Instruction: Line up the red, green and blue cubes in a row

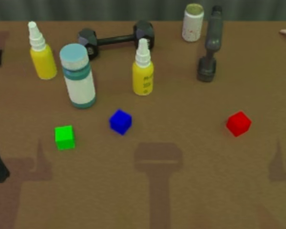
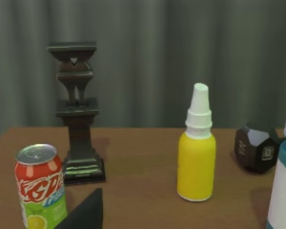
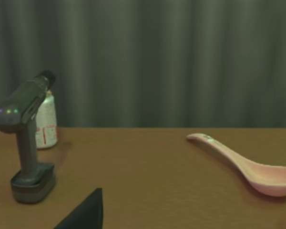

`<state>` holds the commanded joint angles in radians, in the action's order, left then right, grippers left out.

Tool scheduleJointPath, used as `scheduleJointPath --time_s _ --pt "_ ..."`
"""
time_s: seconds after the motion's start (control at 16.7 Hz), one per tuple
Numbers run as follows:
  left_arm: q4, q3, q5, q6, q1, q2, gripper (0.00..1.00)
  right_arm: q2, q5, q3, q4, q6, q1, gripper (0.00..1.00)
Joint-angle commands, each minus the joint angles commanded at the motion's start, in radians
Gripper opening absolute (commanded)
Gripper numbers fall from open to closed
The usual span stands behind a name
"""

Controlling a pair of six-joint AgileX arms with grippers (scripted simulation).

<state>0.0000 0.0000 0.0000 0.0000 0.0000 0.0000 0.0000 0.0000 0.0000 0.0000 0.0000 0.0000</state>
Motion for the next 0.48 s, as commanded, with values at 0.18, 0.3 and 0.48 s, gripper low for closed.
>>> scheduleJointPath --time_s 0.18,0.3,0.48 --pt "0.000 0.000 0.000 0.000 0.000 0.000 1.00 0.010 0.000 0.010 -0.007 -0.001 0.002 1.00" --pt "0.000 0.000 0.000 0.000 0.000 0.000 1.00 0.062 0.000 0.061 -0.042 -0.007 0.011 1.00" --pt "0.000 0.000 0.000 0.000 0.000 0.000 1.00 0.220 -0.001 0.212 -0.139 -0.024 0.039 1.00"
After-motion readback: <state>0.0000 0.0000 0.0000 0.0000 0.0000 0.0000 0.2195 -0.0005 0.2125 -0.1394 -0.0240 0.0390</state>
